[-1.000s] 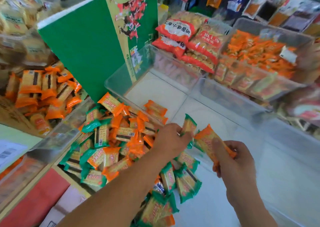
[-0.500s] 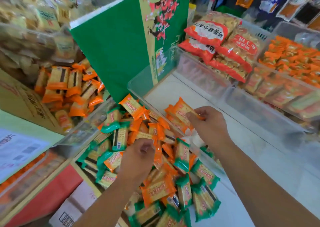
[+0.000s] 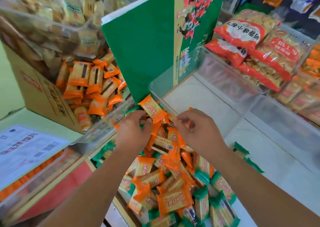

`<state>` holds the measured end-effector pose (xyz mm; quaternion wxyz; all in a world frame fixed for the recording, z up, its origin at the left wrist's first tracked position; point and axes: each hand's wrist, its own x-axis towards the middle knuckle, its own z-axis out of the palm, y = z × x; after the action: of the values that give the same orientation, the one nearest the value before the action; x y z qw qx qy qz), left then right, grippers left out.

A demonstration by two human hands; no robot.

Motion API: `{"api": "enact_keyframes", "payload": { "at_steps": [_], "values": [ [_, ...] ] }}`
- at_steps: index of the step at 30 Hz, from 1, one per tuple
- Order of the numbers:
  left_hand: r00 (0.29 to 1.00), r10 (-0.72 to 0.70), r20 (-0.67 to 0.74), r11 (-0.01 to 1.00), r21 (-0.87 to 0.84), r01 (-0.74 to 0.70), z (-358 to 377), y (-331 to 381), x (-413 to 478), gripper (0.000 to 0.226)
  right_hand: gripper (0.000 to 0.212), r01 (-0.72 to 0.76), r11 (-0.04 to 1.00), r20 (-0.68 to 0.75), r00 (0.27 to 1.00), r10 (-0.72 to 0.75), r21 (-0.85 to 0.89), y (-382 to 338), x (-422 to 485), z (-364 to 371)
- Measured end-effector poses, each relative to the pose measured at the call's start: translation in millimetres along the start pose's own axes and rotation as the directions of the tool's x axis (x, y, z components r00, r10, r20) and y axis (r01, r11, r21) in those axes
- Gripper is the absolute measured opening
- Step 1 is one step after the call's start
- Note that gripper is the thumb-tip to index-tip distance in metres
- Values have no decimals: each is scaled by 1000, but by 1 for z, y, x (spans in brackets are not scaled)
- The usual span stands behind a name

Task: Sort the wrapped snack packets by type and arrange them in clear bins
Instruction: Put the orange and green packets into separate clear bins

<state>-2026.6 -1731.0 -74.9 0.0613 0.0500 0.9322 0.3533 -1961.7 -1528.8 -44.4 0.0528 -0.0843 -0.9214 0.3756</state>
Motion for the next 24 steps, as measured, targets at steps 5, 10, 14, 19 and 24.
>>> {"api": "enact_keyframes", "payload": {
  "at_steps": [5,10,14,19,24],
  "values": [
    [945,-308,114,948,-51,315,25,12,44,49,11,-221,947,8,974,225,235,-6,-5,-5],
    [888,-455,72,874,-152,461,31,17,52,59,9,-344,866,15,932,363,363,-9,-12,-13],
    [871,-452,190,792,-365,490,22,26,54,32,9,-381,831,44,916,399,406,-12,-16,-14],
    [923,-286,258,817,-438,375,-11,50,0,12,18,-390,826,68,915,398,406,-19,-23,-20],
    [891,-146,429,754,-535,382,-11,56,-62,28,21,-522,640,257,847,465,563,-22,-46,-17]
  ]
}}
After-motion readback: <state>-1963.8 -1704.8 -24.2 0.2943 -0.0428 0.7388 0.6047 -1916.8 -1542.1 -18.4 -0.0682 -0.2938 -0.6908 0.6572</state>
